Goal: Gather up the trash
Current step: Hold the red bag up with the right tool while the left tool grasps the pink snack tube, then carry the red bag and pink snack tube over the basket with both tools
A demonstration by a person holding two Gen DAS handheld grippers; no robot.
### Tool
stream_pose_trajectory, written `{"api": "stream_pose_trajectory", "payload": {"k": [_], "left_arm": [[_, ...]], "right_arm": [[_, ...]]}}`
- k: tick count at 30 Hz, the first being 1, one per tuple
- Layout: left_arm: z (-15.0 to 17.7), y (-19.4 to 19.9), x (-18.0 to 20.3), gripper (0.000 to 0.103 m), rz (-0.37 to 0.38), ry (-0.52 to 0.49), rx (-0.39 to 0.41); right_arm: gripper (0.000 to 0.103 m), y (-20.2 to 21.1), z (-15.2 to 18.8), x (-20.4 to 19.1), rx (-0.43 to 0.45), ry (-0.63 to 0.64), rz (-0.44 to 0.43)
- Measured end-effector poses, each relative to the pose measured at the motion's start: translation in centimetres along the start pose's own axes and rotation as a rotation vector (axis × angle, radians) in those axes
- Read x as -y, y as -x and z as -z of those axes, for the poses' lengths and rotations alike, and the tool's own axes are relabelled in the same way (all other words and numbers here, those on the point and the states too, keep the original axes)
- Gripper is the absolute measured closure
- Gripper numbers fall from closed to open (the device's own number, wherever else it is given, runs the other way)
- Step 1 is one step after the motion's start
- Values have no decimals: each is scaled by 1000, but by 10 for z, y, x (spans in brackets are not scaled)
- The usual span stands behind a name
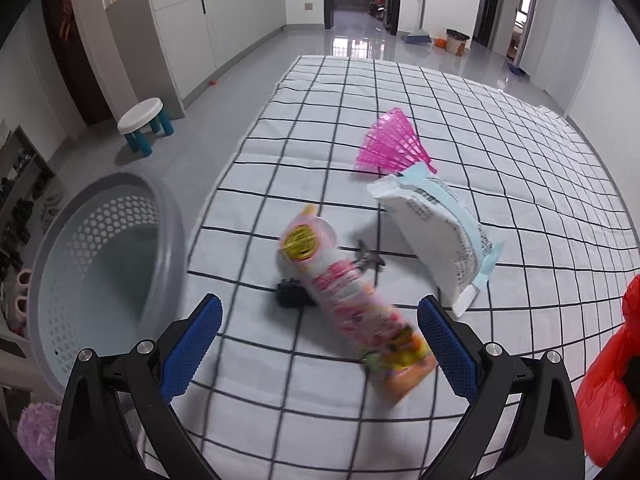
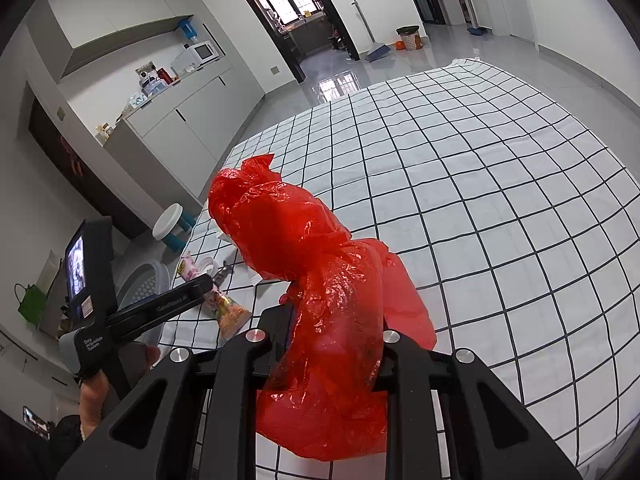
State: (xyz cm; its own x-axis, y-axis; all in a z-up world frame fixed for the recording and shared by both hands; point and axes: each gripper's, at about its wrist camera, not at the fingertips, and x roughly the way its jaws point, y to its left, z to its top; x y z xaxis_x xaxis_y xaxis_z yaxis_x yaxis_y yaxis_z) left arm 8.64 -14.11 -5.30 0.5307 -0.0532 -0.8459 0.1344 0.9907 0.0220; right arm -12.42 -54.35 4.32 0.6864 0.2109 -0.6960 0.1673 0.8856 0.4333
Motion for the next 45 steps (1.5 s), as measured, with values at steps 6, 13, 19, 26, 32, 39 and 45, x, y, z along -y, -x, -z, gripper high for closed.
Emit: {"api": "stream_pose_trajectory", "payload": {"k": [6, 13, 19, 26, 32, 39, 45], "left_arm": [[3, -14, 9, 9, -5, 1, -22], [12, -13, 10, 44, 72, -12, -37], [21, 1, 4, 65, 126, -35, -35], [33, 27, -14, 72, 133, -65, -15], [41, 52, -45, 72, 129, -65, 7], [38, 85, -89, 72, 65, -48, 74], [31, 107, -131, 72, 9, -16, 132]], "right_arm": [[82, -1, -1, -2, -1, 0, 1], [82, -3, -1, -4, -1, 2, 0], [82, -4, -1, -4, -1, 3, 1], [82, -8, 1, -7, -8, 21, 9], [82, -10, 4, -19, -20, 58, 31], [82, -12, 12, -75, -48, 161, -28], [82, -18, 13, -140, -61, 283, -94]]}}
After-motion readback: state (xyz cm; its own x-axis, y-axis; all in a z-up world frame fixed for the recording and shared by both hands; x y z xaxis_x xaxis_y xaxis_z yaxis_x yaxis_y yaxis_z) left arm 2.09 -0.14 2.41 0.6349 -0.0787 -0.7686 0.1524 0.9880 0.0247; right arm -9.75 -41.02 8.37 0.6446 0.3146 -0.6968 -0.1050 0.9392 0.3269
